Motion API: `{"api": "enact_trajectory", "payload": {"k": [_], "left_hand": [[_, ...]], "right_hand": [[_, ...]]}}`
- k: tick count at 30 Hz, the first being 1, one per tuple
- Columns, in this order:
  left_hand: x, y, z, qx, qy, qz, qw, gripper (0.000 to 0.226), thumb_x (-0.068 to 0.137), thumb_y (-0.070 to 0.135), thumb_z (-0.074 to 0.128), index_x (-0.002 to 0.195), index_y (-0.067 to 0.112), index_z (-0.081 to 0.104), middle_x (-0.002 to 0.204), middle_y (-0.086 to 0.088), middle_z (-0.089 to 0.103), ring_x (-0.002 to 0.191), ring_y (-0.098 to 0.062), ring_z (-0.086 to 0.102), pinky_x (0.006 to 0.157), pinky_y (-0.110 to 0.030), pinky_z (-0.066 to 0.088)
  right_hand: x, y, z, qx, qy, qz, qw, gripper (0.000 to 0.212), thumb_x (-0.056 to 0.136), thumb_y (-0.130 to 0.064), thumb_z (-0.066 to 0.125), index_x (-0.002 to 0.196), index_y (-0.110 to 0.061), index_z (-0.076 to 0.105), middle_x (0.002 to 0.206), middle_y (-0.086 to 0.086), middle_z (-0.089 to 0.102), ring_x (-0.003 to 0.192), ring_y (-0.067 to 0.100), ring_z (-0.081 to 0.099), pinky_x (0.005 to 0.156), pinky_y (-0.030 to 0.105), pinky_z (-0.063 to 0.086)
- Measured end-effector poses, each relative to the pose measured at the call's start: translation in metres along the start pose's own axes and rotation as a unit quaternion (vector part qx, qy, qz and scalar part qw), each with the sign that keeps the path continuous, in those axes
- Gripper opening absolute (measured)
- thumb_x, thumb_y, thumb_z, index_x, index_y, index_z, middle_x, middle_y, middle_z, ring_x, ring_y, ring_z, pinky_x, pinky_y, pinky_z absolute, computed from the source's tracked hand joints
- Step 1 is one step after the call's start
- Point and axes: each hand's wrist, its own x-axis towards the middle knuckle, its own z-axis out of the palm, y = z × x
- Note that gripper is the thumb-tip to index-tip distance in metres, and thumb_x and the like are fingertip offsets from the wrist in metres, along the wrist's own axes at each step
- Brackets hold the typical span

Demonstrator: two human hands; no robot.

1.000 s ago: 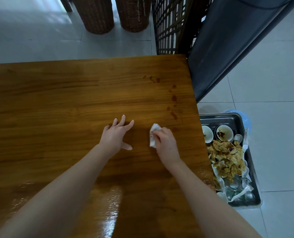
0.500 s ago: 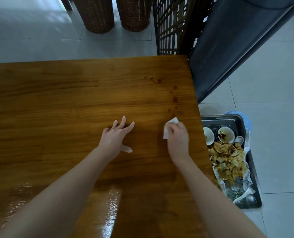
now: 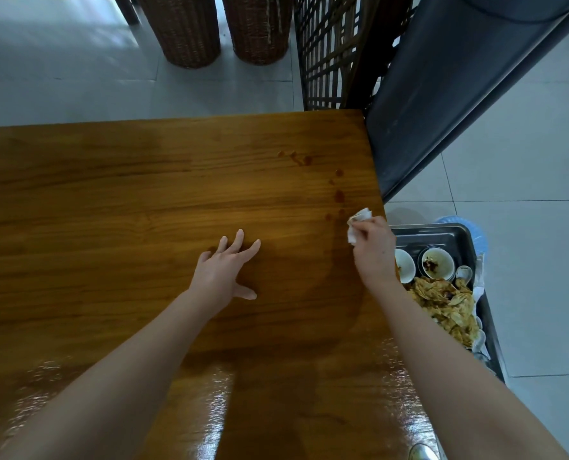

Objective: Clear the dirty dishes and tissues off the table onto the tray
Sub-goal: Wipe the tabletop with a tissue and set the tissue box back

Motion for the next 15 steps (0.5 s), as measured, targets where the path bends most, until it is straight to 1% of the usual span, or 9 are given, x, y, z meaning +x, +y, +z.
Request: {"api": "enact_trajectory", "payload": {"k": [3, 6, 9, 11, 15], "left_hand": [[0.001, 0.000, -0.001, -0.003, 0.007, 0.002, 1.000, 0.107, 0.073, 0.043, 0.077, 0.150, 0.041, 0.003, 0.161, 0.001, -0.006, 0.147, -0.028, 0.000, 0.116, -0.050, 0.016], [0.001, -0.001, 0.001, -0.005, 0.010, 0.001, 1.000, 0.108, 0.071, 0.043, 0.078, 0.150, 0.042, 0.004, 0.161, 0.001, -0.005, 0.147, -0.028, 0.001, 0.115, -0.051, 0.016], [0.001, -0.001, 0.001, -0.006, 0.011, 0.000, 1.000, 0.109, 0.071, 0.043, 0.079, 0.150, 0.042, 0.004, 0.161, 0.001, -0.005, 0.147, -0.028, 0.001, 0.115, -0.051, 0.016], [0.001, -0.001, 0.000, -0.010, 0.011, -0.002, 1.000, 0.108, 0.071, 0.042, 0.079, 0.150, 0.042, 0.005, 0.161, 0.001, -0.005, 0.147, -0.028, 0.001, 0.115, -0.051, 0.016], [-0.001, 0.001, 0.000, -0.017, 0.009, -0.007, 1.000, 0.108, 0.071, 0.040, 0.079, 0.150, 0.042, 0.005, 0.161, 0.002, -0.006, 0.147, -0.028, 0.000, 0.116, -0.051, 0.015]], "right_hand": [[0.006, 0.001, 0.002, -0.005, 0.026, 0.034, 0.999, 0.023, 0.092, -0.003, 0.053, 0.109, -0.003, 0.069, 0.103, 0.009, 0.062, 0.093, 0.019, 0.055, 0.077, 0.022, 0.038], [0.002, -0.010, 0.014, -0.020, 0.037, 0.041, 0.998, 0.023, 0.092, -0.002, 0.053, 0.110, -0.003, 0.068, 0.104, 0.009, 0.062, 0.095, 0.019, 0.054, 0.080, 0.023, 0.041], [0.000, -0.023, 0.023, -0.016, 0.024, 0.011, 1.000, 0.025, 0.091, -0.002, 0.055, 0.112, -0.003, 0.067, 0.107, 0.008, 0.063, 0.101, 0.020, 0.055, 0.086, 0.027, 0.046], [-0.002, -0.033, 0.030, -0.004, 0.011, -0.021, 1.000, 0.024, 0.091, -0.003, 0.055, 0.112, -0.003, 0.067, 0.107, 0.008, 0.063, 0.102, 0.020, 0.056, 0.088, 0.027, 0.046], [-0.004, -0.044, 0.041, 0.007, -0.020, -0.076, 0.997, 0.025, 0.090, -0.002, 0.057, 0.113, -0.002, 0.066, 0.111, 0.010, 0.064, 0.108, 0.021, 0.056, 0.089, 0.020, 0.037]]}}
